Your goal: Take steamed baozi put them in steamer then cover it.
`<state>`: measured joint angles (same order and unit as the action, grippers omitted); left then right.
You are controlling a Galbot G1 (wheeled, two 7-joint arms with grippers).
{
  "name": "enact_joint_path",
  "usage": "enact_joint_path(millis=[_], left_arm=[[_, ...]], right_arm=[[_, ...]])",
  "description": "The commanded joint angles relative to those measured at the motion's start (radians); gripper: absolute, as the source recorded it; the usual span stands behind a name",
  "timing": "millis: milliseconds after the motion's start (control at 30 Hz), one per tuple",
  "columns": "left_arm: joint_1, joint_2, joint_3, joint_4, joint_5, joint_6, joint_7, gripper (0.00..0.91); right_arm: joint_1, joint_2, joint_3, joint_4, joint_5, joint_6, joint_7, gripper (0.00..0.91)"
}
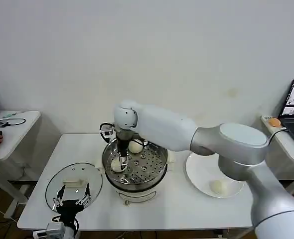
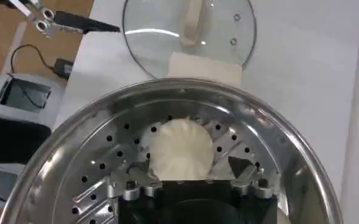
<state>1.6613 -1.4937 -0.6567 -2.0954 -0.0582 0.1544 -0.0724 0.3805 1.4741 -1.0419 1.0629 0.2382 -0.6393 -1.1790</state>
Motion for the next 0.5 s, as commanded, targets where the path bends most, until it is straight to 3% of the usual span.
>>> enact_joint_path(millis=[33, 300, 333, 500], left_arm=[[0.001, 0.002, 0.0, -0.003, 0.0, 0.002, 0.002, 0.907], [0.009, 0.004, 0.004, -0.005, -0.007, 0.005, 0.007, 0.907], [0.01, 0.004, 0.005, -0.006, -0.006, 0.006, 0.007, 0.907], [0.021, 0.008, 0.011, -0.011, -0.004, 0.008, 0.009, 0.907]], right_arm=[[0.1, -0.282, 0.031, 0.257, 0.029, 0.004, -0.003, 0.907], [0.194, -0.634, 0.047, 0.465, 0.025, 0.033, -0.048, 0.907], [0.194, -0.648, 0.049, 0.474, 0.024, 0.034, -0.05, 0.907], [0.138, -0.868, 0.076, 0.583, -0.079, 0.103, -0.101, 0.907]])
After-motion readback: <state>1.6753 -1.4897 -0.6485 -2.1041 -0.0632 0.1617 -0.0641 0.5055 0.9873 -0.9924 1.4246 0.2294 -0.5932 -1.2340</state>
